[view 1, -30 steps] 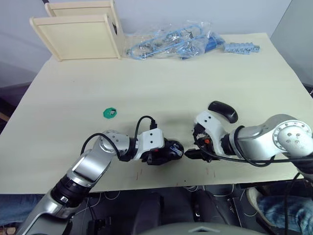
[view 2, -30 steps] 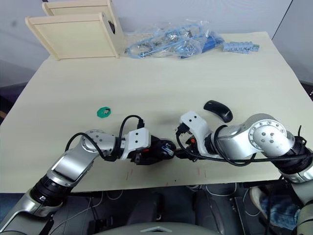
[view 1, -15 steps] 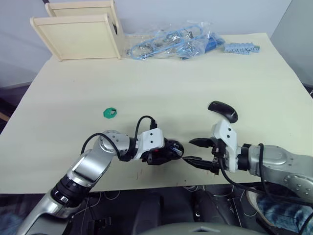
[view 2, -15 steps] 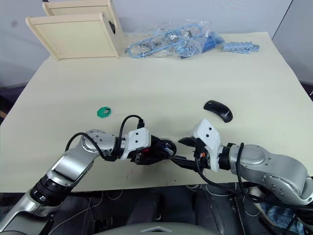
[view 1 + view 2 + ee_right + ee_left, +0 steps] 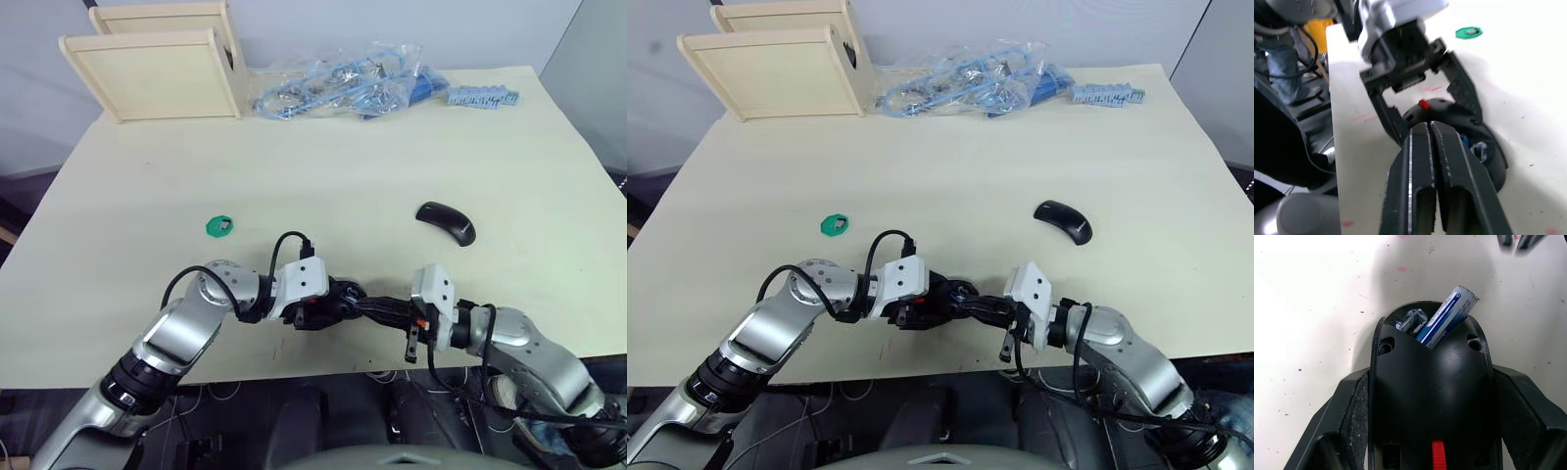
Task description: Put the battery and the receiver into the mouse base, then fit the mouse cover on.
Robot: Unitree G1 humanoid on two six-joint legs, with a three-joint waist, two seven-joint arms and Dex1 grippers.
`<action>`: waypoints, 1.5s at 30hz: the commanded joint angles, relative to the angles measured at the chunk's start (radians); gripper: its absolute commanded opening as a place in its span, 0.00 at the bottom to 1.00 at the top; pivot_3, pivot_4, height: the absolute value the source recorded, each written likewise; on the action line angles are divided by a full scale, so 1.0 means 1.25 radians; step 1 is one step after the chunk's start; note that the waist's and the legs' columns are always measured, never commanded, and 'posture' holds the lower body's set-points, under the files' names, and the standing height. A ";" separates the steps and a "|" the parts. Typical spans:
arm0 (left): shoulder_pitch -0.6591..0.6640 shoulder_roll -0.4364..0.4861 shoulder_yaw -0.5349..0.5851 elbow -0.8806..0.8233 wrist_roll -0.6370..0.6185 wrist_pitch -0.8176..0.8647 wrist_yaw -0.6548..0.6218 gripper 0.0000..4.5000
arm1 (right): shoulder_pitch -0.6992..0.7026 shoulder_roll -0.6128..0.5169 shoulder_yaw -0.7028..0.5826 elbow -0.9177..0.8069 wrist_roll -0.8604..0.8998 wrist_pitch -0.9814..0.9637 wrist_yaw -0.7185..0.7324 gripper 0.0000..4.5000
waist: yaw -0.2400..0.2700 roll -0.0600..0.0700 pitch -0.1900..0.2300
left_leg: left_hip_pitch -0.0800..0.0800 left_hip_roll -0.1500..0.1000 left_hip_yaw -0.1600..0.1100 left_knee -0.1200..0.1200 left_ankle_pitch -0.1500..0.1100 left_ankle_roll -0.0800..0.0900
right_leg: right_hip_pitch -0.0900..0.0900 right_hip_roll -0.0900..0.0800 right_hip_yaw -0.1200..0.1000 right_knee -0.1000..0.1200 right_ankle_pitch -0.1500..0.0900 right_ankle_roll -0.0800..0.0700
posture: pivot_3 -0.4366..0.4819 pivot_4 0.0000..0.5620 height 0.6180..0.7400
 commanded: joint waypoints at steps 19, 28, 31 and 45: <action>0.014 0.014 -0.016 -0.003 0.008 0.026 -0.011 0.66 | 0.005 0.122 0.016 0.154 -0.136 0.011 0.015 0.01 | -0.004 0.000 -0.001 | 0.002 0.000 0.000 0.000 0.000 0.000 | 0.001 0.000 0.000 0.001 0.000 0.000 | 0.48 0.27 1.00; 0.016 0.014 -0.017 -0.007 0.008 0.032 -0.010 0.66 | -0.018 0.104 0.077 0.186 -0.196 0.107 0.027 0.01 | -0.008 0.000 -0.005 | 0.005 0.000 0.000 -0.001 0.000 0.000 | 0.004 0.000 0.000 0.001 0.000 0.000 | 0.48 0.27 1.00; 0.017 0.011 -0.019 -0.006 0.009 0.033 -0.008 0.66 | -0.024 0.103 0.089 0.193 -0.205 0.145 0.024 0.01 | -0.009 -0.001 -0.009 | 0.006 0.000 0.000 -0.001 0.000 0.000 | 0.004 0.001 0.000 0.001 0.000 -0.001 | 0.48 0.27 1.00; 0.022 0.009 -0.018 0.011 0.010 0.018 -0.005 0.66 | -0.015 0.059 -0.108 0.014 -0.093 0.057 0.084 0.01 | -0.006 0.000 -0.011 | 0.004 0.000 -0.001 -0.001 0.000 0.000 | 0.004 0.001 0.000 0.000 -0.001 -0.001 | 0.48 0.27 1.00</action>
